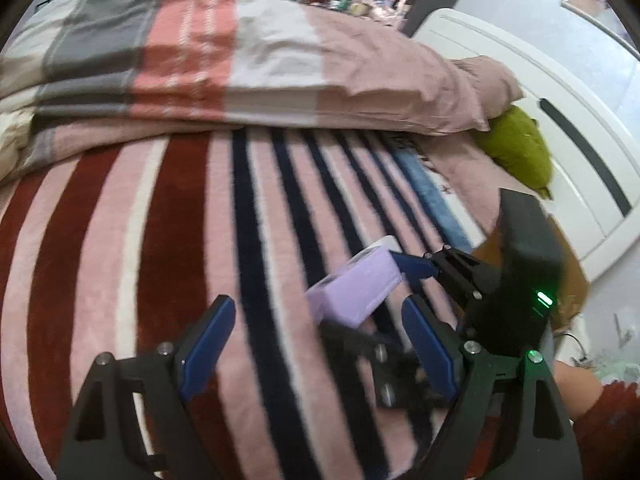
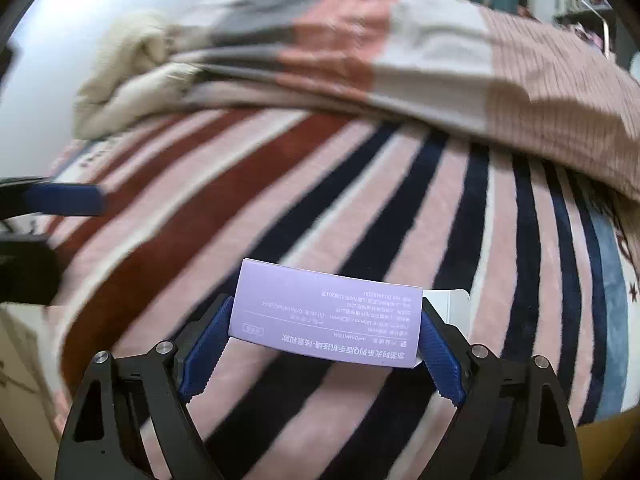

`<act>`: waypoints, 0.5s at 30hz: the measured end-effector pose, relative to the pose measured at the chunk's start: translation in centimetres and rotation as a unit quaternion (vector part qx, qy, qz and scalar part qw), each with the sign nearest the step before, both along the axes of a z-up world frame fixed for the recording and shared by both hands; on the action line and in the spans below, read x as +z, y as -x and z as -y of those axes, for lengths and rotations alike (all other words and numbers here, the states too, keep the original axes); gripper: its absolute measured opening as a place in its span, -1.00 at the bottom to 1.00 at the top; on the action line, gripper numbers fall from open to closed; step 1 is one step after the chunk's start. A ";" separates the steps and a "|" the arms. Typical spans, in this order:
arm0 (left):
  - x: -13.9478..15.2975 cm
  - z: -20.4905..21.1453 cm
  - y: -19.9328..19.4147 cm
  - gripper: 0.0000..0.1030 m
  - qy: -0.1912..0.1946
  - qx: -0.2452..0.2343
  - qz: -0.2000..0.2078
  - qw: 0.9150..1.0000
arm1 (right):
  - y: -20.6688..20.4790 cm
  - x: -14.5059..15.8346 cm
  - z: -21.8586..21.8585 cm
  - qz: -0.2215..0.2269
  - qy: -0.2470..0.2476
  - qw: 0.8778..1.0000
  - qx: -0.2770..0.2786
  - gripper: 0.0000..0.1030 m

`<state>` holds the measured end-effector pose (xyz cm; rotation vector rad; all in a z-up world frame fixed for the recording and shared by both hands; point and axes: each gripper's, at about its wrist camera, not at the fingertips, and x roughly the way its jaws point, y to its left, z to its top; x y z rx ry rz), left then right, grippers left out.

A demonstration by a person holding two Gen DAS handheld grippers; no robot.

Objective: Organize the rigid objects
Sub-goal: 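Carry the lavender box into the cardboard box and open the right gripper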

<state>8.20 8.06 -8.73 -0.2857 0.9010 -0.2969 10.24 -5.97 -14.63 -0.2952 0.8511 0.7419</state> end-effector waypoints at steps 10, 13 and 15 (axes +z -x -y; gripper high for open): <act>6.2 6.2 0.8 -0.10 0.046 -0.091 0.045 0.994 | 6.8 10.9 4.0 0.098 -0.047 0.992 0.058 0.66; 7.7 9.0 0.7 -0.11 0.037 -0.112 0.057 0.991 | 7.4 12.4 6.0 0.116 -0.045 0.991 0.048 0.66; 8.2 10.8 0.3 -0.11 0.037 -0.128 0.059 0.989 | 7.5 13.1 7.7 0.122 -0.046 0.991 0.037 0.66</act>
